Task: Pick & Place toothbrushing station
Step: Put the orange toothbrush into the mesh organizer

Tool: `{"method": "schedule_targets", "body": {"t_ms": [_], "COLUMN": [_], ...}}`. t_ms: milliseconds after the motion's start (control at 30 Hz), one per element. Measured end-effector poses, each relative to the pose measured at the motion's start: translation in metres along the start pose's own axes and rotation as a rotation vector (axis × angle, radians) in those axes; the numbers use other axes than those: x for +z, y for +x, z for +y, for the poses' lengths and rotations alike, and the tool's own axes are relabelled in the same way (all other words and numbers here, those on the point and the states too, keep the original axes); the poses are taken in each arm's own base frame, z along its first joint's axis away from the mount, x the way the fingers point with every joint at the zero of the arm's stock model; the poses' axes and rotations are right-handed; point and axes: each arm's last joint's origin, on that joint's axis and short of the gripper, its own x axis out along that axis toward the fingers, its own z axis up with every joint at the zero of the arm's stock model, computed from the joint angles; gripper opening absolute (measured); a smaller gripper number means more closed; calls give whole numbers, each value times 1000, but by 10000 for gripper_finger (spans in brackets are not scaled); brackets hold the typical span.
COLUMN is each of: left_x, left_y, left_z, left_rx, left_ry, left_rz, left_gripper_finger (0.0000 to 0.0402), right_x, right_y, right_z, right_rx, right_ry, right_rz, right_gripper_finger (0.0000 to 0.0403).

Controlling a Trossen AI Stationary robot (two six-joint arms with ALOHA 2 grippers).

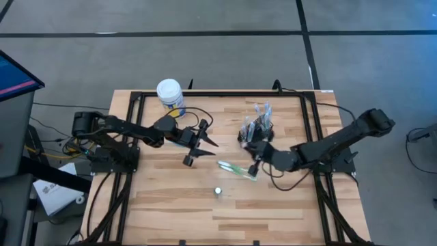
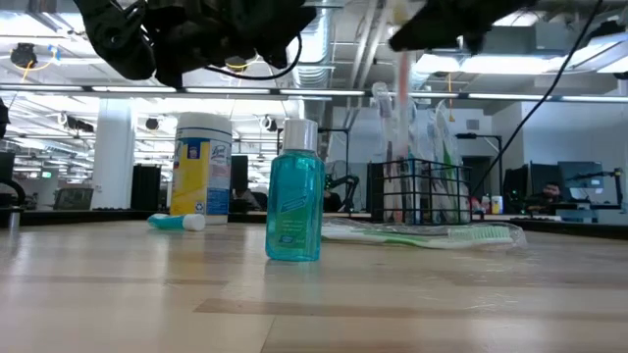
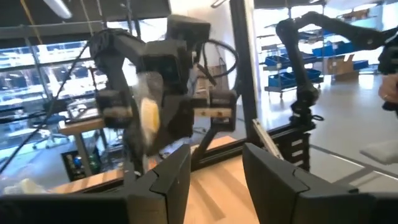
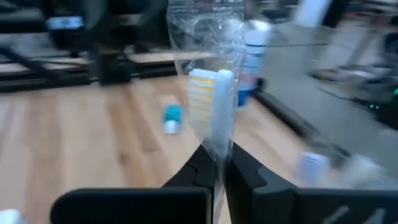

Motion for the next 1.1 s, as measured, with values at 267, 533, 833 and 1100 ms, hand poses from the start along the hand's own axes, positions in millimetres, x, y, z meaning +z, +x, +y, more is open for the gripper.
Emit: {"method": "schedule_targets", "body": {"t_ms": [267, 533, 833, 1100], "left_x": [1, 0, 0, 0], "left_y": [0, 1, 1, 1], "left_z": [1, -1, -1, -1], "left_rx": [18, 10, 11, 12], "left_ry": [25, 19, 20, 21], "left_rz": [-5, -1, -2, -1], "left_gripper_finger": [137, 132, 132, 131], "right_x": [7, -12, -18, -16], "right_y": [-34, -47, -49, -48], "right_z": [-18, -49, -66, -80], "right_rx": [-224, -430, -540, -593], "right_ry": [-23, 46, 45, 71], "right_rz": [-42, -15, -29, -19], "right_gripper_finger": [5, 5, 5, 5]}}
